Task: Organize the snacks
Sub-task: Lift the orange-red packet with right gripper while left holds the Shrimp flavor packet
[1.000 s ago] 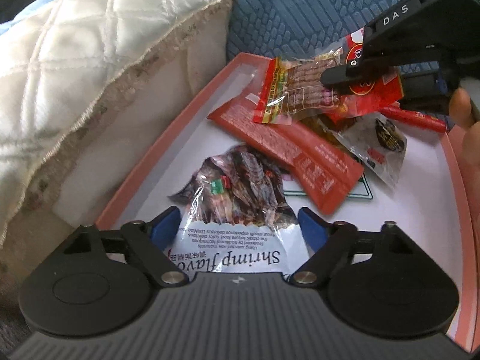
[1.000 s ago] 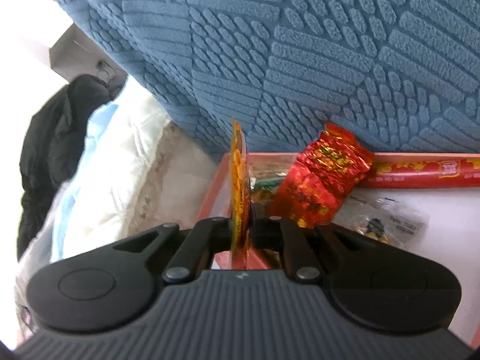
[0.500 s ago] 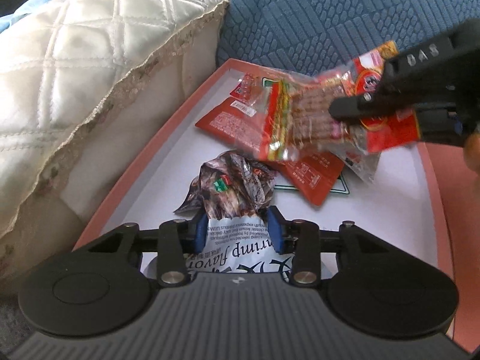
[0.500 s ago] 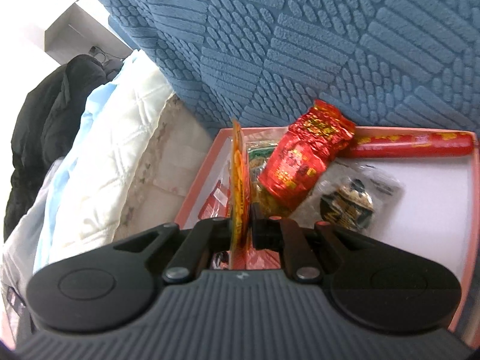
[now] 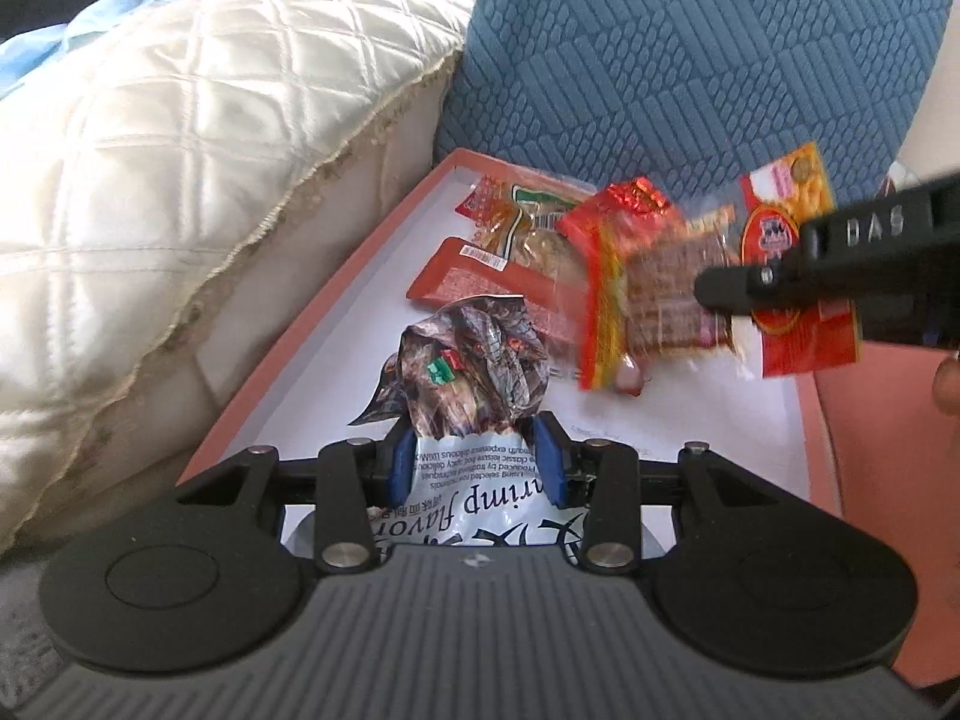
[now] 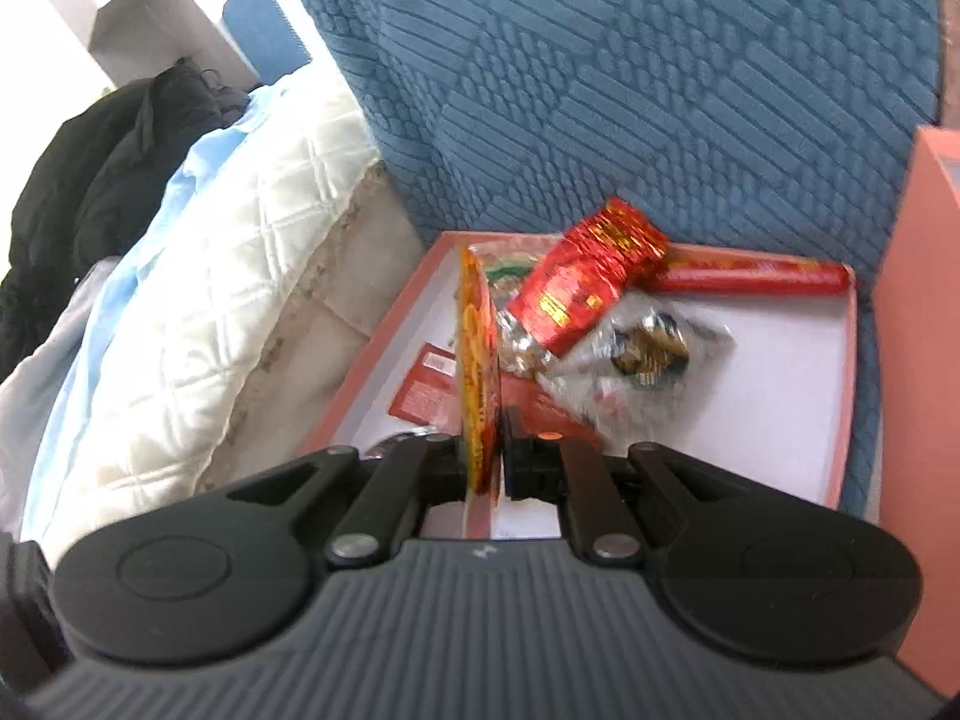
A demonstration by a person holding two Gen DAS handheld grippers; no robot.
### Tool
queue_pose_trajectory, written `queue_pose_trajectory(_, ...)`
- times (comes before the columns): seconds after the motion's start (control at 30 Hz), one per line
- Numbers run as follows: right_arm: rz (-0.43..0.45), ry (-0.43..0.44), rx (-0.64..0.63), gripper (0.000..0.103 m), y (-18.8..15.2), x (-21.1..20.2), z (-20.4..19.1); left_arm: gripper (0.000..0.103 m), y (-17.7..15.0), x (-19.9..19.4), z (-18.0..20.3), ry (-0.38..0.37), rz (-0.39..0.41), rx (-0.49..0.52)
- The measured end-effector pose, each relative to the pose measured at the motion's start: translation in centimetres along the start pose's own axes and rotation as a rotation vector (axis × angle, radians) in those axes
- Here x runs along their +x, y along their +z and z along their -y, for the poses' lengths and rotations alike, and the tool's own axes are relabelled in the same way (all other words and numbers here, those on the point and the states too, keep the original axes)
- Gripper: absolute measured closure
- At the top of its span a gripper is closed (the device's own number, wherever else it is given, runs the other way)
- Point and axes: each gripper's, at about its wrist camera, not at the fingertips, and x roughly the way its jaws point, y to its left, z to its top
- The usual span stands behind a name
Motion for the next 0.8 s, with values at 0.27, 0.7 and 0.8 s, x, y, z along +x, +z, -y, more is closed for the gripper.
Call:
queue_pose_trajectory(0.27, 0.050, -0.065, -0.013, 0.094, -2.4, -3.0, -0.1, 0.057, 0.1, -2.4, 0.1, -0.036, 0.023, -0.015)
queue_pose_trajectory(0.7, 0.117, -0.199, -0.080, 0.094, -7.4, -6.6, -2.3, 0.057, -1.2, -5.2, 1.4, -0.093, 0.023, 0.006)
queue_pose_trajectory(0.8, 0.127, -0.224, -0.077, 0.094, -8.7, -7.3, -2.7, 0.057, -1.8, -5.6, 1.6, -0.123, 0.005, 0.005)
